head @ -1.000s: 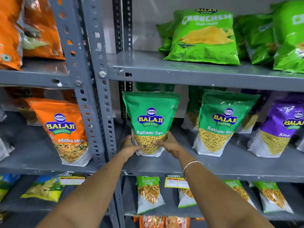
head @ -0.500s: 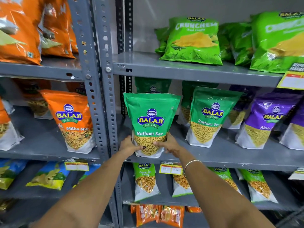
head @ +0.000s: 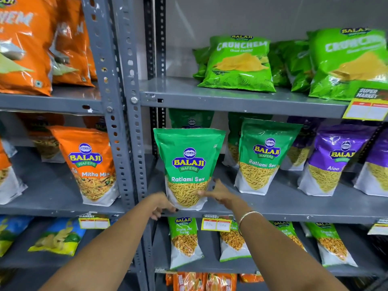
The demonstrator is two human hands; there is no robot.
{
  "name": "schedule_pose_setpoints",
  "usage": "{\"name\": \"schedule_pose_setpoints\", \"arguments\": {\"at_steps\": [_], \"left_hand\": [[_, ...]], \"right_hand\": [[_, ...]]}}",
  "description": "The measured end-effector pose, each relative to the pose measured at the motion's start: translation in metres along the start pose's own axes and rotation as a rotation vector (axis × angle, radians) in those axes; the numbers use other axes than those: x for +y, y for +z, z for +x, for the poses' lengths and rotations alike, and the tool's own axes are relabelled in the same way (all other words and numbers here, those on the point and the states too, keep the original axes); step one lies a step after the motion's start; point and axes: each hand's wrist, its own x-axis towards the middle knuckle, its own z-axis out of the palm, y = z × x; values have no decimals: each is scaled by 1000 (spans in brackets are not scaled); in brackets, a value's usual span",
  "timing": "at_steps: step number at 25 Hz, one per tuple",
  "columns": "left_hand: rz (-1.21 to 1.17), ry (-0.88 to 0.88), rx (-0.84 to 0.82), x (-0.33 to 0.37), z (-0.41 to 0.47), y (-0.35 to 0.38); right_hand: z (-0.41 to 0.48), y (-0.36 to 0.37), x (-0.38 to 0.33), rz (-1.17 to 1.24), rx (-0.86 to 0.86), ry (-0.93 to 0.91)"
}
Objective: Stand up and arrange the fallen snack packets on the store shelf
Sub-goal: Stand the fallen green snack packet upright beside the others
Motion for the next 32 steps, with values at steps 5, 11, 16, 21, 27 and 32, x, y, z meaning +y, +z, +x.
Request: {"name": "schedule_pose_setpoints", "arguments": {"at_steps": [5,11,16,21,27,32], "left_hand": [[202,0,-460,62,-13,29],[-201,344,-170,160,24,99],[-386,347,266,219,70,136],[-581,343,377,220,66,156],[-307,305,425,203,24,165],[-300,338,389,196,7,169]], "right_hand": [[-8,-92,33,-266,103,191],[3,-214,79,-122,282,182],[49,-250,94,73,116,32],[46,-243,101,67,60,-73],[9,-240,111,-42,56,-83],[-14,-234,112,-21,62,-60]]}}
